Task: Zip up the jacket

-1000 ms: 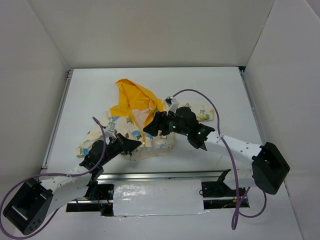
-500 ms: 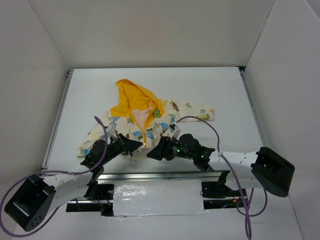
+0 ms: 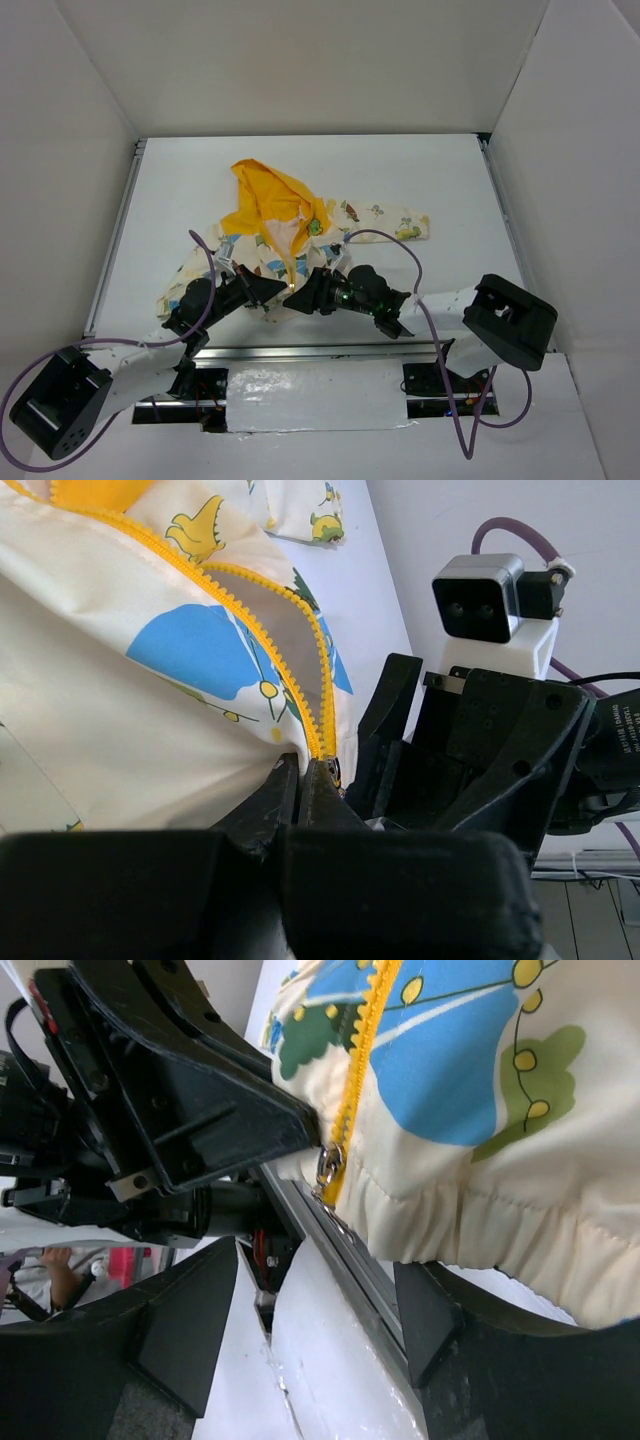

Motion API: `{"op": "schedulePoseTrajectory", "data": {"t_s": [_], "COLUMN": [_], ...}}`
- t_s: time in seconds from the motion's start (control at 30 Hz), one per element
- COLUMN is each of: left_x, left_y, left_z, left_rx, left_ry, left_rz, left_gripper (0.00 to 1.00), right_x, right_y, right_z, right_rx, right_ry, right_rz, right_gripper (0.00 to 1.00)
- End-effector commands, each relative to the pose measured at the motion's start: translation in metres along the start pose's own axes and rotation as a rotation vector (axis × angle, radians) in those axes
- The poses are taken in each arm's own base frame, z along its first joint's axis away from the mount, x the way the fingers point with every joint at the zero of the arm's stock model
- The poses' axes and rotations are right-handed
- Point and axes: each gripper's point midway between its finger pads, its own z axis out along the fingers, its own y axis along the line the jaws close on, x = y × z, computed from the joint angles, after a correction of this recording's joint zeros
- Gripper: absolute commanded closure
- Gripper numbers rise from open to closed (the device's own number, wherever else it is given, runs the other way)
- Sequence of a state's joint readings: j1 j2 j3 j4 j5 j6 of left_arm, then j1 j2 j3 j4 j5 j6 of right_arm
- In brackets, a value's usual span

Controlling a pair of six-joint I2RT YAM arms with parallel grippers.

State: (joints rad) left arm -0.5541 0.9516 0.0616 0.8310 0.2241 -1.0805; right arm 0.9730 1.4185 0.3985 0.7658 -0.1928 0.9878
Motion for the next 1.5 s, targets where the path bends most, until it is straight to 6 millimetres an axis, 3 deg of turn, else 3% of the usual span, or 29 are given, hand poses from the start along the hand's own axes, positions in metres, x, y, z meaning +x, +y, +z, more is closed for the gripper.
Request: {"op": "schedulePoseTrajectory", "data": {"t_s": [0.0, 0.83, 0.87, 0.93, 1.3, 1.47], "left_x": [-0.013, -0.012, -0.012, -0.011, -0.01, -0.009], "left_y": [-0.029, -0.025, -0.025, -0.024, -0.023, -0.025], "left_z": [0.005, 0.006, 0.006, 0.006, 0.004, 0.003], "left_rx": [0.099, 0.09, 0.09, 0.087, 0.09, 0.109], "left_ry": [-0.032, -0.033, -0.033, -0.032, -0.031, -0.024], "left_rz": [0.019, 0.015, 0.015, 0.016, 0.043, 0.085], "left_gripper": [1.0, 1.0, 1.0, 1.0, 1.0, 1.0], "right_x": [-0.023, -0.019, -0.018, -0.02, -0.024, -0.032], "right_y": [0.029, 0.023, 0.022, 0.02, 0.015, 0.035], "right_z": [0.01, 0.012, 0.011, 0.011, 0.012, 0.012], "right_rx": [-0.09, -0.067, -0.067, -0.055, 0.063, 0.099], "right_ry": [-0.083, -0.106, -0.106, -0.12, -0.111, -0.067], "right_rz": [-0.031, 0.063, 0.068, 0.091, 0.237, 0.306], "right_gripper": [0.33, 0.78, 0.81, 0.99, 1.0, 1.0]}}
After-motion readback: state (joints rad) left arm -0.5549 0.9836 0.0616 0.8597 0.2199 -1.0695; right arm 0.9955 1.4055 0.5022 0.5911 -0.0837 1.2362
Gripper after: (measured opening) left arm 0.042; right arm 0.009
